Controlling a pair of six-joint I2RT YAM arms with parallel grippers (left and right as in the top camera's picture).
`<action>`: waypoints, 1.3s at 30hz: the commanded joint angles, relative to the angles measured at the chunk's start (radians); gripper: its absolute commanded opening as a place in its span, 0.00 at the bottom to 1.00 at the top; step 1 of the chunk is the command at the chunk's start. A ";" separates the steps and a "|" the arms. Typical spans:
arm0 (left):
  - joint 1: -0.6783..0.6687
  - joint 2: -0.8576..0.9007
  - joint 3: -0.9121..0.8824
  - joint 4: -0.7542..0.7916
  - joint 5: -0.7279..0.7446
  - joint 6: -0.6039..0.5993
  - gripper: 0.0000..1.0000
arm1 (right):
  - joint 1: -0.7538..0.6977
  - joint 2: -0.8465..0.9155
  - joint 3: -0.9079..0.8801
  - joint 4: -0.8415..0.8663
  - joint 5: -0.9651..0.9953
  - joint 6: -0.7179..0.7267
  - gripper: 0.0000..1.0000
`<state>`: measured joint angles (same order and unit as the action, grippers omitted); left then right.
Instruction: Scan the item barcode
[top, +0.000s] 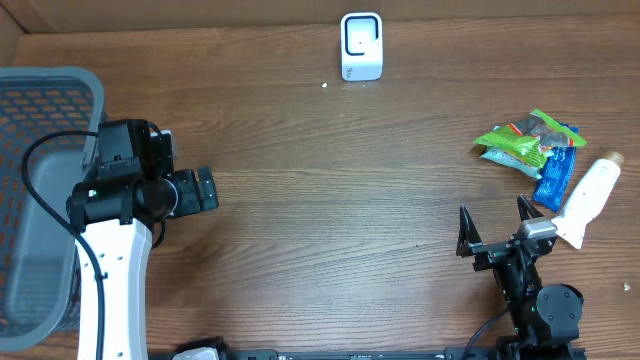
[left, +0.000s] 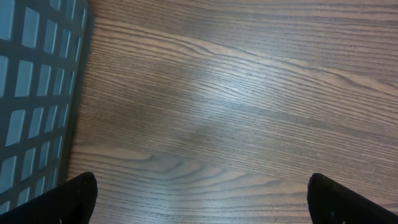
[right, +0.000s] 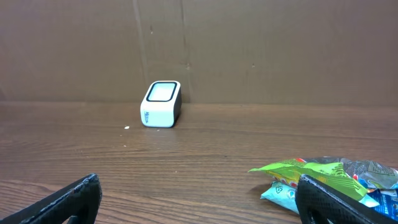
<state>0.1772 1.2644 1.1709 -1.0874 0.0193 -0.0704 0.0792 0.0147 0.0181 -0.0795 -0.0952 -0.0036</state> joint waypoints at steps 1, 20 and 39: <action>-0.001 -0.002 0.001 0.000 0.007 0.019 1.00 | 0.004 -0.012 -0.010 0.003 0.016 0.000 1.00; -0.079 -0.319 -0.222 0.426 0.029 -0.005 1.00 | 0.004 -0.012 -0.010 0.003 0.016 0.000 1.00; -0.093 -1.138 -1.065 1.044 0.044 -0.033 1.00 | 0.004 -0.012 -0.010 0.003 0.016 0.000 1.00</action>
<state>0.0910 0.2016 0.1757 -0.0597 0.0715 -0.1017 0.0792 0.0147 0.0181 -0.0803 -0.0883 -0.0040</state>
